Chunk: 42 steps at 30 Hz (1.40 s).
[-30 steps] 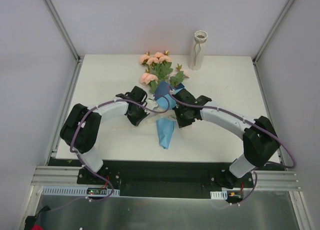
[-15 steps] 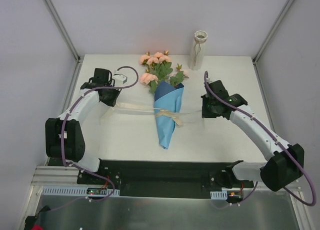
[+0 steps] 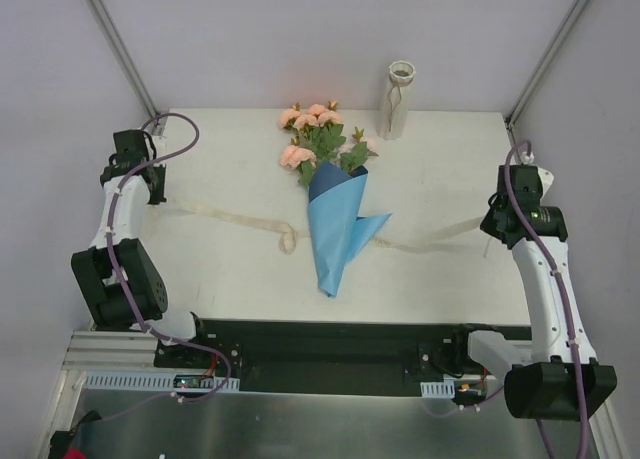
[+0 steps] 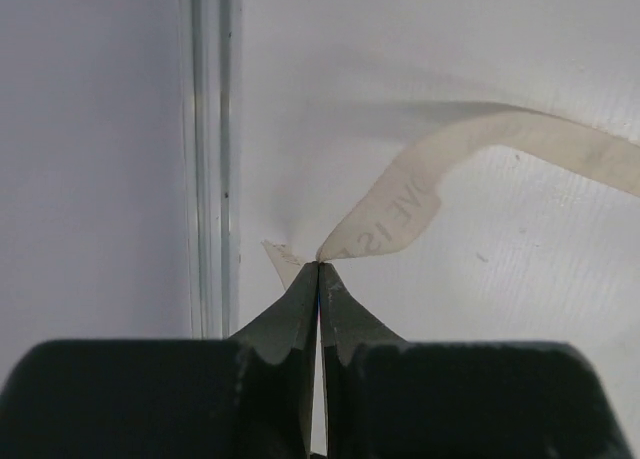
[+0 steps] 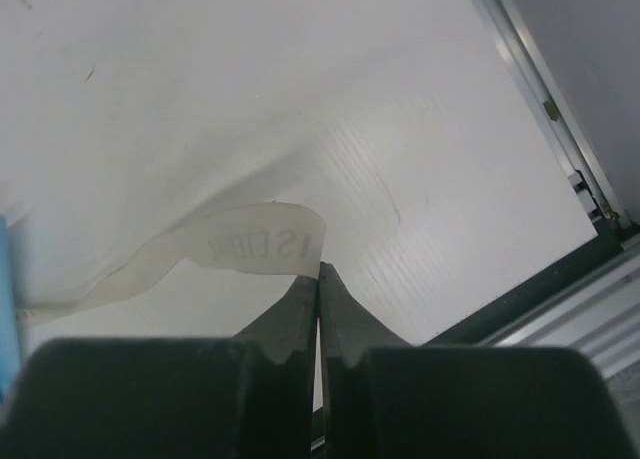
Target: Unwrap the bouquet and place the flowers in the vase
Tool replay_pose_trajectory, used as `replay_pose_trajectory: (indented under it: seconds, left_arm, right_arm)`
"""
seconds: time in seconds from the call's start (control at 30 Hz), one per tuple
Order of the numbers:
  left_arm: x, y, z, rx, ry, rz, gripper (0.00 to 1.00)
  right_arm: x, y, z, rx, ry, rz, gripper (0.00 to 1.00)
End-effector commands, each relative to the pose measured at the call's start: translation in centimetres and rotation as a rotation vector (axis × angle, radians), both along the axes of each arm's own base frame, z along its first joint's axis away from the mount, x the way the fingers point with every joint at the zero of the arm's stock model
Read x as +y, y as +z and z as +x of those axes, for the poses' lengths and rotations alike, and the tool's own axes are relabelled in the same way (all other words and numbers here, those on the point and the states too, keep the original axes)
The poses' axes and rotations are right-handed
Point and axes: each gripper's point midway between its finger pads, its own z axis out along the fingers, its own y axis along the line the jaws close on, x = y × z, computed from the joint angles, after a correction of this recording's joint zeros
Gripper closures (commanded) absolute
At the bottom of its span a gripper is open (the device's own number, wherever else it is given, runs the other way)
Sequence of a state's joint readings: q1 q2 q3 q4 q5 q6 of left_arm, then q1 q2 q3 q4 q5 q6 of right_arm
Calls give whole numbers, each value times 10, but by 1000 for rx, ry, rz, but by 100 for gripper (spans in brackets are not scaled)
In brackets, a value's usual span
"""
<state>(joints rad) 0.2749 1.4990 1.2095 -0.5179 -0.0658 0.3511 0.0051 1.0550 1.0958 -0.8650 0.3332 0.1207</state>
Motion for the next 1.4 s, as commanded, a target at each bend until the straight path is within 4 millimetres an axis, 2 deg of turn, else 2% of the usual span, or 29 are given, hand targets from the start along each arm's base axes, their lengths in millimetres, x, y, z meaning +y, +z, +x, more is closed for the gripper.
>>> replay_pose_trajectory:
  seconds: [0.0, 0.03, 0.07, 0.1, 0.13, 0.17, 0.2, 0.3, 0.37, 0.4, 0.43, 0.47, 0.5, 0.53, 0.57, 0.6, 0.67, 0.7, 0.73, 0.77, 0.8, 0.83, 0.9, 1.0, 1.13, 1.23, 1.37]
  left_arm:
    - [31, 31, -7, -74, 136, 86, 100]
    - [34, 32, -8, -76, 144, 97, 100]
    - [39, 36, -10, -87, 157, 117, 100]
    - [43, 37, -12, -92, 164, 140, 96]
    - [43, 37, -14, -90, 162, 143, 83]
    - [41, 40, -15, -100, 148, 142, 54]
    - [32, 38, -15, -107, 103, 113, 2]
    - [8, 47, -19, -145, 0, 70, 1]
    - [-22, 53, -24, -153, -103, -12, 1]
    - [-36, 59, -23, -163, -146, -42, 1]
    - [-55, 63, -24, -174, -202, -111, 1]
    - [-66, 63, -30, -153, -227, -154, 1]
    - [-76, 73, -30, -169, -245, -192, 1]
    - [-95, 78, -30, -180, -302, -266, 1]
    - [-106, 78, -37, -157, -322, -308, 1]
    - [-116, 84, -37, -162, -346, -342, 1]
    - [-137, 82, -42, -124, -397, -395, 1]
    - [-142, 83, -43, -120, -409, -401, 1]
    - [-145, 81, -44, -109, -420, -404, 1]
    - [-151, 81, -44, -104, -437, -406, 1]
    - [-152, 79, -45, -98, -441, -412, 1]
    - [-154, 79, -45, -99, -444, -414, 1]
    - [-153, 75, -44, -82, -439, -419, 1]
    - [-154, 68, -46, -57, -439, -431, 1]
    - [-153, 61, -46, -37, -435, -433, 1]
    - [-154, 57, -47, -24, -438, -434, 1]
    - [-153, 52, -48, -9, -436, -439, 1]
  right_arm:
    - [-41, 21, -24, -9, -200, -141, 90]
    - [-49, 23, -30, -8, -247, -164, 79]
    - [-53, 26, -33, -6, -272, -182, 73]
    - [-57, 30, -35, -15, -292, -198, 49]
    - [-61, 33, -38, -18, -313, -217, 35]
    - [-60, 35, -38, -25, -308, -217, 22]
    - [-59, 37, -37, -33, -299, -211, 10]
    - [-49, 41, -31, -43, -233, -210, 0]
    - [-17, 51, -16, -88, -81, -251, 4]
    - [16, 54, -7, -115, 57, -260, 4]
    - [28, 63, -2, -140, 95, -291, 4]
    - [47, 58, 6, -114, 159, -311, 4]
    - [80, 56, 8, -118, 266, -310, 4]
    - [98, 55, 13, -119, 316, -318, 4]
    - [123, 47, 21, -93, 385, -333, 4]
    - [157, 45, 19, -108, 495, -340, 4]
    - [204, 30, 22, -70, 629, -372, 4]
    - [233, 25, 11, -68, 721, -386, 4]
    - [249, 16, 5, -37, 799, -414, 4]
    - [267, 0, 1, 5, 854, -452, 4]
    - [292, -5, -12, 1, 941, -457, 4]
    - [308, -22, -22, 48, 1018, -455, 4]
    - [335, -35, -44, 55, 1130, -442, 4]
    - [356, -56, -71, 96, 1253, -449, 4]
    - [362, -81, -92, 166, 1377, -547, 4]
    - [362, -94, -101, 200, 1411, -572, 4]
    - [359, -106, -103, 234, 1418, -655, 4]
